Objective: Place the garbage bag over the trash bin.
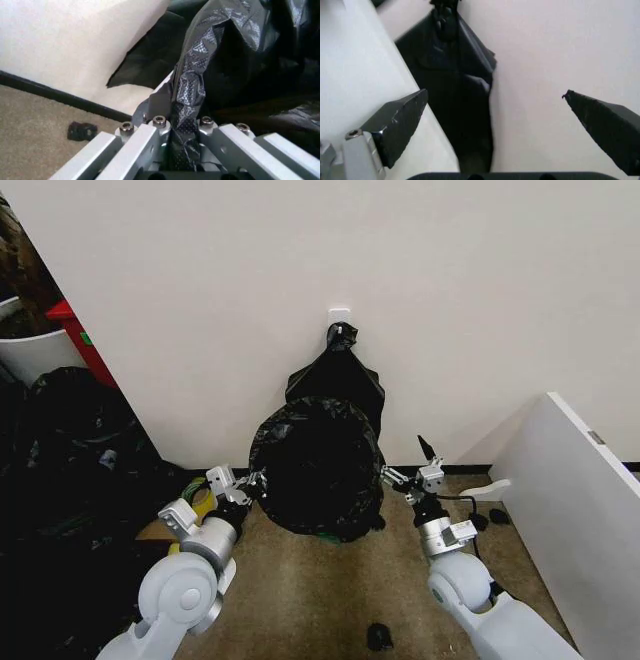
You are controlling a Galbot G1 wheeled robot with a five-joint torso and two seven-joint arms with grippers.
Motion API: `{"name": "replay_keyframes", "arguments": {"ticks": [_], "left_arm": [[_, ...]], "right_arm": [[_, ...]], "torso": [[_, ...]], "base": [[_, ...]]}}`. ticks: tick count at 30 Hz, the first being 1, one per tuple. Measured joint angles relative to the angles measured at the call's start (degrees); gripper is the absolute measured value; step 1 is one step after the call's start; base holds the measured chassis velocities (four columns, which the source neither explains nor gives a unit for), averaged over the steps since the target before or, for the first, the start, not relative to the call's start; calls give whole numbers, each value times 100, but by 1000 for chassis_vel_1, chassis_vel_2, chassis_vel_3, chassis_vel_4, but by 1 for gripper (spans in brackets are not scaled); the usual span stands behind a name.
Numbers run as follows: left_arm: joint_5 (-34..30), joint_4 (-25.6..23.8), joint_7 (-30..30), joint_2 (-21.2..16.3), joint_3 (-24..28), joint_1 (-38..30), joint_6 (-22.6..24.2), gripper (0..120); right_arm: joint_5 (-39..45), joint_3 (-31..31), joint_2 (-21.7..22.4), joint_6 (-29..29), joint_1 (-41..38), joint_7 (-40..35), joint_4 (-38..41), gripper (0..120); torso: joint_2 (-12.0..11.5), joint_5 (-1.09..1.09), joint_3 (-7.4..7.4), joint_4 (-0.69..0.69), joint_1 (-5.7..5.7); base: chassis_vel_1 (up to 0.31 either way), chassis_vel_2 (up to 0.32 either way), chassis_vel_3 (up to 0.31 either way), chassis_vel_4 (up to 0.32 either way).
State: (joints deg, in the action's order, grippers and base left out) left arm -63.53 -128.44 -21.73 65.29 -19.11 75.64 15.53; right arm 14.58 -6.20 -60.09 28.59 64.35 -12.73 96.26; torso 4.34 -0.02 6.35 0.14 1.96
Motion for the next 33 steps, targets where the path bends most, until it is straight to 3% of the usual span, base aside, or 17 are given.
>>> {"name": "replay_keyframes", "arguments": {"ticks": [7,9,14,16,18,19,20,22,26,33], "left_arm": [[125,-4,20,-43,39,10,-32,0],[705,205,296,-107,192,56,-407,0],[1387,621,1056,-247,329,37,-1109,0],[1975,1114,1842,-430,414,-65,-1741,0],[2387,1496,2444,-555,465,-155,-2253,0],[2387,1496,2444,-555,465,-155,-2253,0],[2653,1734,2882,-633,484,-212,-2567,0],[2944,1965,3422,-714,500,-254,-2867,0],[3187,2119,3990,-769,487,-265,-3128,0],[3281,2171,3983,-759,465,-268,-3186,0]], "right_arm": [[-438,-383,-64,204,-98,-204,-251,100],[-264,-698,15,76,-130,-393,-162,100],[639,-831,265,11,-105,-157,96,100],[1793,-824,518,183,-34,708,321,100],[2369,-808,686,408,-12,1751,382,100],[2369,-808,686,408,-12,1751,382,100],[2428,-779,753,493,-41,2296,363,100],[2365,-669,837,522,-112,2699,316,100],[2169,-515,886,569,-214,3166,166,100],[2042,-360,816,711,-314,3677,-23,100]], "torso": [[0,0,0,0,0],[0,-2,0,0,0],[0,-3,0,1,0],[0,-2,0,0,0],[0,-2,0,0,0],[0,-2,0,0,0],[0,-2,0,2,0],[0,-2,0,-1,0],[0,-1,0,0,0],[0,0,0,0,0]], "base": [[0,0,0,0],[0,0,0,0],[0,0,0,0],[0,0,0,0],[0,0,0,0],[0,0,0,0],[0,0,0,0],[0,0,0,0],[0,0,0,0],[0,0,0,0]]}}
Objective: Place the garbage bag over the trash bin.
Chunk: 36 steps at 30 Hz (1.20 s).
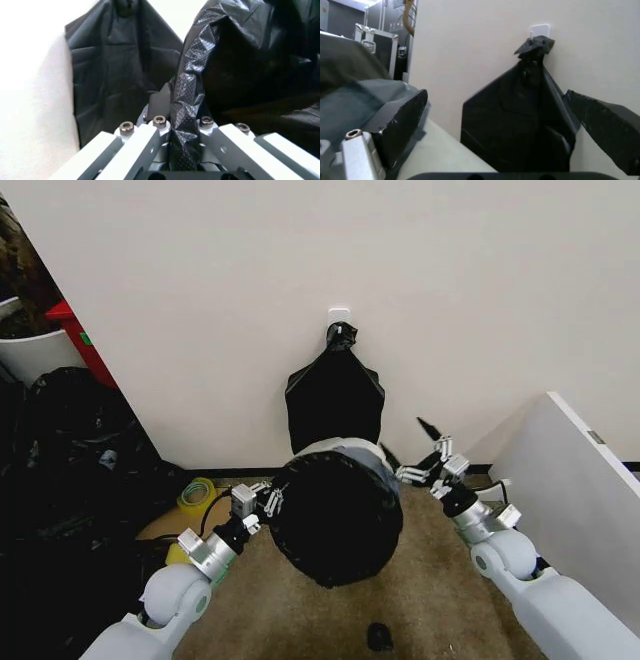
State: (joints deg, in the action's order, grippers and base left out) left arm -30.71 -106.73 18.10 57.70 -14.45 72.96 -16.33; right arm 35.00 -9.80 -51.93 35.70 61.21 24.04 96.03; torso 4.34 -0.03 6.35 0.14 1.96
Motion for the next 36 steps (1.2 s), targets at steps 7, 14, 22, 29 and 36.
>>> {"name": "replay_keyframes", "arguments": {"ticks": [7,14,22,29,36], "left_arm": [[-16,-36,-95,37,-9,19,27,0],[-62,-275,-67,44,-11,82,92,0],[-56,-410,-57,44,-38,121,160,0],[-280,-166,-1020,235,-119,13,538,0],[-997,-297,-2088,477,-204,-117,1222,0]], "right_arm": [[1,11,-10,41,-32,140,-55,100],[-741,-92,-94,104,-158,-54,-373,100],[-1149,-87,-159,98,-296,-686,-510,100],[-731,-132,-224,145,-46,-1161,117,100],[-862,49,-451,98,281,-2114,973,100]], "torso": [[0,-1,0,0,0],[0,-1,0,0,0],[0,-1,0,0,0],[0,-1,0,0,0],[0,-3,0,1,0]], "base": [[0,0,0,0],[0,0,0,0],[0,0,0,0],[0,0,0,0],[0,0,0,0]]}}
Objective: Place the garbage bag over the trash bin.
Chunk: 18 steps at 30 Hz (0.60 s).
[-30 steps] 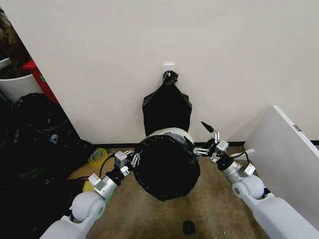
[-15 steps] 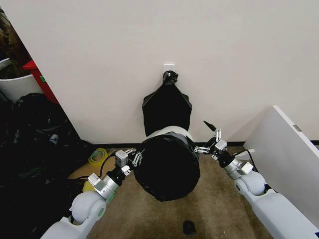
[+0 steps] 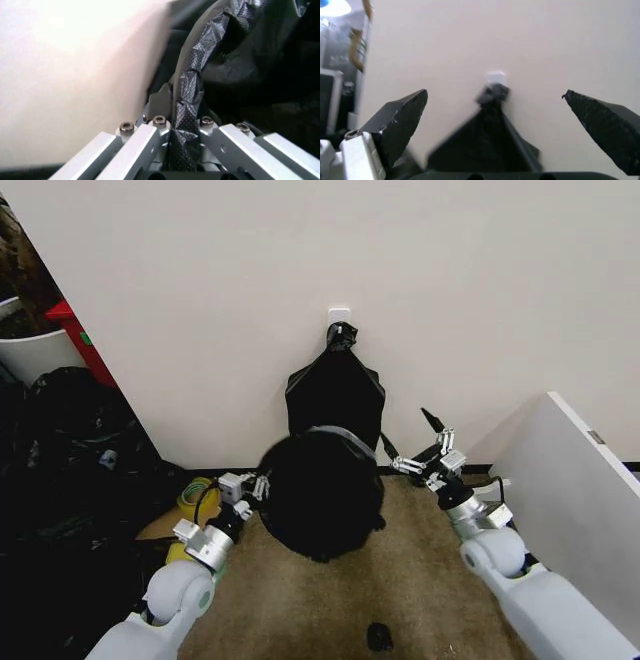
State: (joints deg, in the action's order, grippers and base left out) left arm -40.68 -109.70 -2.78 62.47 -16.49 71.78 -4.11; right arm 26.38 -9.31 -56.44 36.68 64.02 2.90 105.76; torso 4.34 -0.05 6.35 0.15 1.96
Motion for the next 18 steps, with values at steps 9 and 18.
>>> {"name": "replay_keyframes", "arguments": {"ticks": [9,18], "left_arm": [[-1542,-473,-1605,274,-253,-51,1248,0],[-2793,-763,-2350,435,-618,-118,2069,0]], "right_arm": [[-732,368,-77,578,309,1664,-203,100],[-1474,317,-144,828,254,2058,-778,100]], "torso": [[0,3,0,0,0],[0,2,0,-1,0]], "base": [[0,0,0,0],[0,0,0,0]]}}
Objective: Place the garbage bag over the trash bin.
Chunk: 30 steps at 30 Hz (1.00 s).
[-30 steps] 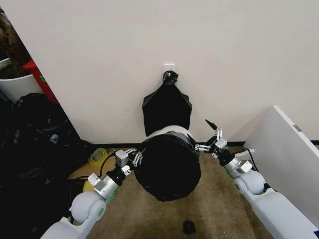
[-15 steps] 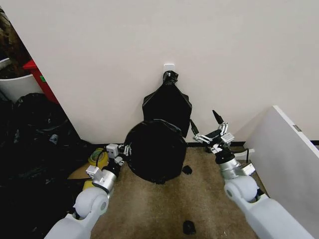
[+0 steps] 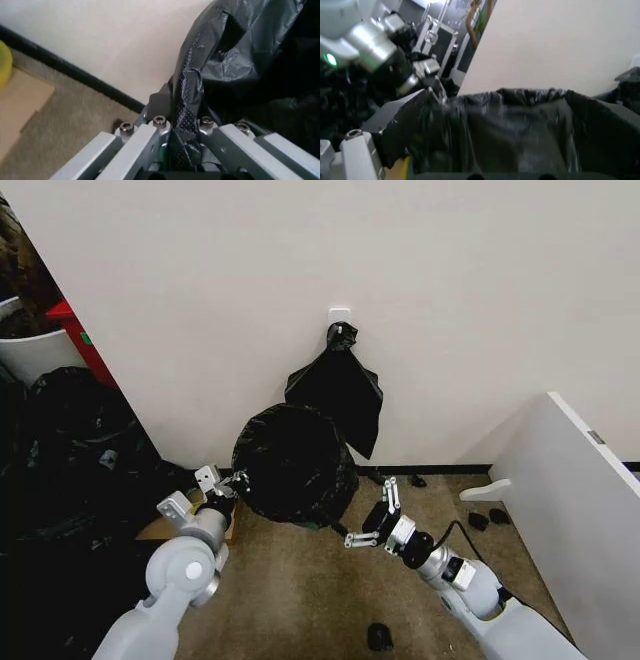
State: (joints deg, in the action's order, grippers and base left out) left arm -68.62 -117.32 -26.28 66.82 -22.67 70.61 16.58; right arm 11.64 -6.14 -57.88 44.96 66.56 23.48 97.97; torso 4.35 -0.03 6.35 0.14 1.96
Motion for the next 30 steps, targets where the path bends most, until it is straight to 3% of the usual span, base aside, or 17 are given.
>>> {"name": "replay_keyframes", "arguments": {"ticks": [15,30], "left_arm": [[-496,-427,-328,60,-130,46,436,0],[-791,-853,-516,55,-259,130,691,0]], "right_arm": [[-799,-70,-173,66,-204,-405,-608,100],[-1172,-116,-274,-242,-182,-1358,-787,100]], "torso": [[0,0,0,0,0],[0,0,0,0,0]], "base": [[0,0,0,0],[0,0,0,0]]}}
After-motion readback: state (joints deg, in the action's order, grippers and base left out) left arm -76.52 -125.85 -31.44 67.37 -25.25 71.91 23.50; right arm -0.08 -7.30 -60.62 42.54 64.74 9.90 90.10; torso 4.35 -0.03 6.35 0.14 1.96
